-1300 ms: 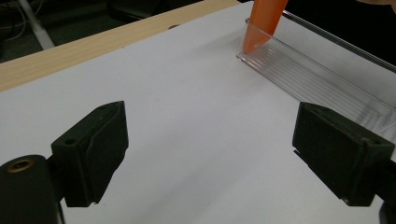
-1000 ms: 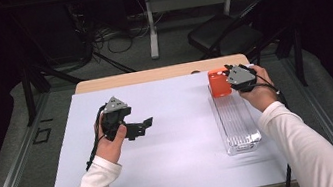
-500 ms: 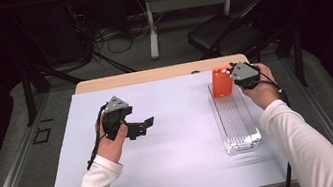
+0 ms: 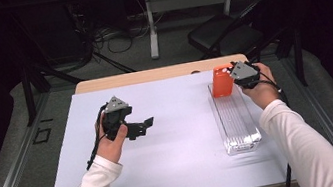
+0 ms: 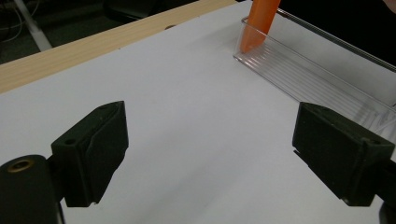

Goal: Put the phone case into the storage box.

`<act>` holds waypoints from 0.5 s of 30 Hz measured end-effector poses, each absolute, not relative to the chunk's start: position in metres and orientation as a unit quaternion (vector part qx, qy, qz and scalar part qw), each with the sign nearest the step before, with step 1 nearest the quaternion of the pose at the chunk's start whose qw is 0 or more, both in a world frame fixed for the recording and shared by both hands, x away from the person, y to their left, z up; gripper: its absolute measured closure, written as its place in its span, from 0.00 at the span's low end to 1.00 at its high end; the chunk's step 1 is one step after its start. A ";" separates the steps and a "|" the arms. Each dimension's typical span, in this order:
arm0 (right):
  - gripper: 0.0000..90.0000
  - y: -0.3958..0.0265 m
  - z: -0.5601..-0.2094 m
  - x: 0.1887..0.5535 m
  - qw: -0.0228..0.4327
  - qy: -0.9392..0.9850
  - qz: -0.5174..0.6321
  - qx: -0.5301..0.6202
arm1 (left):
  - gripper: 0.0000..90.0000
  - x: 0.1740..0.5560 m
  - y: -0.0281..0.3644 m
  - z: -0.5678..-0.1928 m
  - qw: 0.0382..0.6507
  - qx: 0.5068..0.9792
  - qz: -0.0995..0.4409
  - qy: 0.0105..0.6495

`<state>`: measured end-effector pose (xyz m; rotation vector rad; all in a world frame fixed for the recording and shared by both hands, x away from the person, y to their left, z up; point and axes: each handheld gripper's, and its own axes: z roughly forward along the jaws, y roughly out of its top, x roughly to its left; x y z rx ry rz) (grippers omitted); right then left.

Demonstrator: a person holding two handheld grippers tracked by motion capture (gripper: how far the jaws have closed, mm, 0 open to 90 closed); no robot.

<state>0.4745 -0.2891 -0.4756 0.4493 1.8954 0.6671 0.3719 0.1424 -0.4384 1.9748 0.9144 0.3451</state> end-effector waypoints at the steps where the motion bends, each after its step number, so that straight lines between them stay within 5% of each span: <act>1: 0.81 -0.289 -0.476 0.475 0.517 0.788 0.277 0.187 | 0.12 0.372 0.142 -0.438 0.452 0.799 0.140 0.370; 15: 0.64 -0.284 -0.474 0.471 0.516 0.787 0.273 0.197 | 0.12 0.371 0.145 -0.439 0.453 0.797 0.144 0.373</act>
